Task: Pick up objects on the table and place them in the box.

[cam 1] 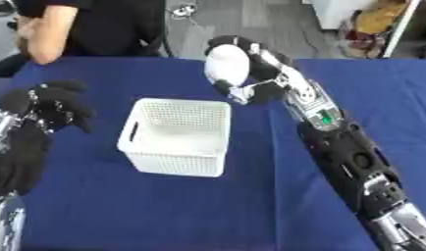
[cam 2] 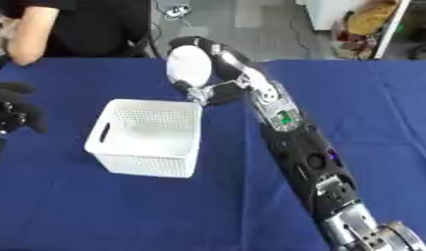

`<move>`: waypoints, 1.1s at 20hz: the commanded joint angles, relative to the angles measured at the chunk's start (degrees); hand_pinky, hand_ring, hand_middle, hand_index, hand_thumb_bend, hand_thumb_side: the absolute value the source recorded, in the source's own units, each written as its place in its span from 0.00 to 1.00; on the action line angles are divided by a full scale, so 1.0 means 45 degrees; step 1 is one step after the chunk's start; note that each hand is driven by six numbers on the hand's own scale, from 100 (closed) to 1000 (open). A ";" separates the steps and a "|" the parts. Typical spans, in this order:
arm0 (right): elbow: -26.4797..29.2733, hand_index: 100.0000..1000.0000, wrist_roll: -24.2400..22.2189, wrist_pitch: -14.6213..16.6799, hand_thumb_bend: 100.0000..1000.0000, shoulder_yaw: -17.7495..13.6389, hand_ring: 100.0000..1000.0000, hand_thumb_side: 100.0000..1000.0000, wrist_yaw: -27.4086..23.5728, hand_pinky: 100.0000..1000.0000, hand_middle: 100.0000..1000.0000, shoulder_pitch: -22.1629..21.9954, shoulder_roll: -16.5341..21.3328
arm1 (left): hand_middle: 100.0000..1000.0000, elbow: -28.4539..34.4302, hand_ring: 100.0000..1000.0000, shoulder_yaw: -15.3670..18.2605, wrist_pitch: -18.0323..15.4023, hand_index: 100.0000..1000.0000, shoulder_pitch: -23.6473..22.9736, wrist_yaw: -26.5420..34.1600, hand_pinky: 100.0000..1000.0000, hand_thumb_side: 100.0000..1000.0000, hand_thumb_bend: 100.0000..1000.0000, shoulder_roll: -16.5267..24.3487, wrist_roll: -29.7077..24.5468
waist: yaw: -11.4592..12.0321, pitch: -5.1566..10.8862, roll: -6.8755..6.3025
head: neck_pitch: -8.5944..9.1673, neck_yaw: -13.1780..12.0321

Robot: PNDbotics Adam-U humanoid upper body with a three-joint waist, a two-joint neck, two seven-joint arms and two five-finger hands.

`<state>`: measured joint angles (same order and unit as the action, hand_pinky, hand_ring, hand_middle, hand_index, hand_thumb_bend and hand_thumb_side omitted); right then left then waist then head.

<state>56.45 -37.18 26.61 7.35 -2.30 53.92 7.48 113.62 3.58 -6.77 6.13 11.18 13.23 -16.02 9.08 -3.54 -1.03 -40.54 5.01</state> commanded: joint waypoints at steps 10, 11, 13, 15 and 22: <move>0.0083 0.42 -0.3287 0.3553 0.00 0.0146 0.58 0.00 0.0440 0.36 0.26 0.0169 -0.0269 | 0.70 0.0215 0.52 -0.0048 -0.0082 0.66 0.0147 0.0009 0.42 0.96 0.02 0.0033 -0.0051 | 0.0103 0.0185 -0.0070 | -0.0023 0.0047; 0.0072 0.41 -0.3287 0.3533 0.00 0.0125 0.57 0.00 0.0512 0.35 0.26 0.0161 -0.0284 | 0.70 0.0215 0.52 -0.0050 -0.0085 0.66 0.0145 0.0003 0.42 0.96 0.02 0.0032 -0.0054 | 0.0102 0.0186 -0.0069 | -0.0034 0.0047; 0.0070 0.41 -0.3287 0.3516 0.00 0.0107 0.57 0.00 0.0670 0.34 0.25 0.0151 -0.0327 | 0.70 0.0215 0.52 -0.0052 -0.0091 0.66 0.0145 -0.0001 0.42 0.96 0.02 0.0029 -0.0053 | 0.0100 0.0189 -0.0068 | -0.0042 0.0044; 0.0111 0.41 -0.3287 0.3531 0.00 0.0119 0.56 0.00 0.0807 0.34 0.25 0.0130 -0.0379 | 0.70 0.0215 0.52 -0.0058 -0.0091 0.66 0.0145 -0.0004 0.42 0.96 0.02 0.0026 -0.0060 | 0.0101 0.0189 -0.0069 | -0.0045 0.0048; 0.0187 0.41 -0.3287 0.3721 0.00 0.0259 0.57 0.00 0.1193 0.34 0.25 0.0023 -0.0529 | 0.70 0.0215 0.52 -0.0061 -0.0093 0.66 0.0148 -0.0002 0.42 0.96 0.02 0.0019 -0.0065 | 0.0105 0.0186 -0.0070 | -0.0039 0.0064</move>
<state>56.41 -36.39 27.40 8.51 2.79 53.21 5.09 113.62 3.25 -6.97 6.16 11.19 13.22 -16.20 9.48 -3.54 -1.10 -40.95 5.05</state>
